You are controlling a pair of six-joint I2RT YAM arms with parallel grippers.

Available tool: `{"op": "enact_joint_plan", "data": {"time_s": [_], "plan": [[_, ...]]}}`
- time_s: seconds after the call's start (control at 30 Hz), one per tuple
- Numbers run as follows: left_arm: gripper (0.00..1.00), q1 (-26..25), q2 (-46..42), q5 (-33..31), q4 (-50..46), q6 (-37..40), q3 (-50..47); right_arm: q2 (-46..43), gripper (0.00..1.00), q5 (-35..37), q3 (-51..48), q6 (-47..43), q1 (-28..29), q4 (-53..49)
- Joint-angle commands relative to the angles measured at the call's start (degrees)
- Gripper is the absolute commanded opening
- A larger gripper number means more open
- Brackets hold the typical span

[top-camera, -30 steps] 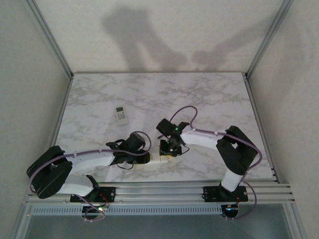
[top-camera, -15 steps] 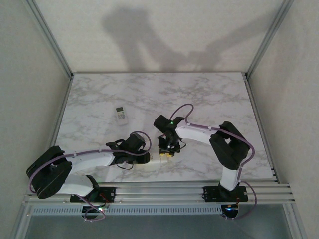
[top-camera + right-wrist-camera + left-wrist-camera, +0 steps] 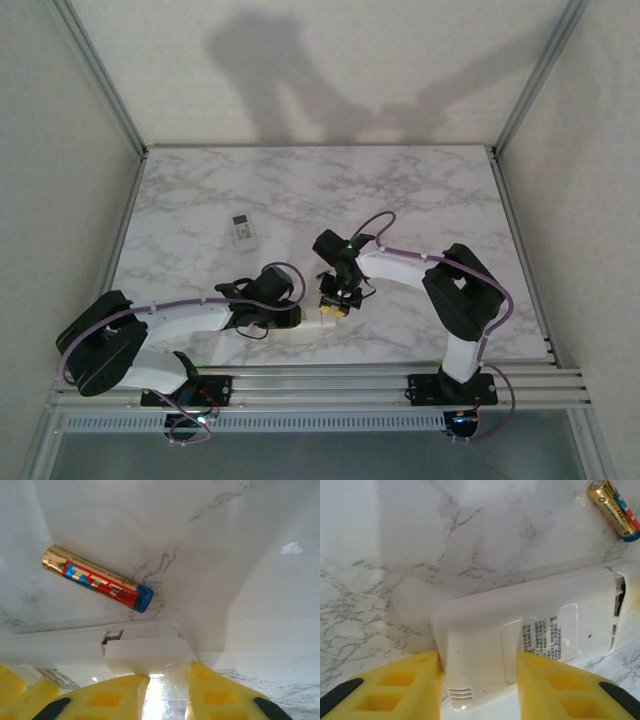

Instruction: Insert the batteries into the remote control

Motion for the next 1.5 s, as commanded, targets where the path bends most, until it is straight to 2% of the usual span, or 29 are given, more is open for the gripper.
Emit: {"op": "enact_joint_plan", "data": {"time_s": [0.0, 0.13, 0.3, 0.5, 0.9, 1.1, 1.37, 1.47], "plan": [[0.40, -0.47, 5.40, -6.18, 7.09, 2.10, 0.51, 4.26, 0.26, -9.33, -3.05, -0.23, 5.70, 28.74], [0.41, -0.54, 6.32, -6.91, 6.46, 1.84, 1.21, 0.71, 0.30, -4.26, -1.52, -5.74, 5.66, 18.86], [0.42, -0.50, 5.97, -8.61, 4.81, 1.99, 1.45, -3.33, 0.34, 6.00, -1.14, -10.14, 4.86, 9.17], [0.43, -0.51, 5.95, -9.59, 3.50, 2.88, 2.15, -7.58, 0.39, 10.76, -1.11, -13.15, 4.28, 4.88], [0.43, -0.55, 7.37, -8.35, 4.25, 3.33, 3.14, -6.92, 0.40, 8.97, -3.45, -12.47, 3.74, 6.24], [0.43, -0.61, 7.06, -8.20, 4.39, 3.24, 2.88, -6.08, 0.32, 7.85, -5.18, -10.93, 3.74, 6.66], [0.43, -0.56, 6.93, -5.08, 7.30, 2.13, 2.05, -7.69, 0.27, 3.97, -8.64, -1.54, 4.45, 10.47], [0.43, -1.00, 6.93, -3.86, 8.46, 1.39, 1.62, -8.11, 0.25, 5.20, -8.60, -0.72, 4.73, 9.77]]}}
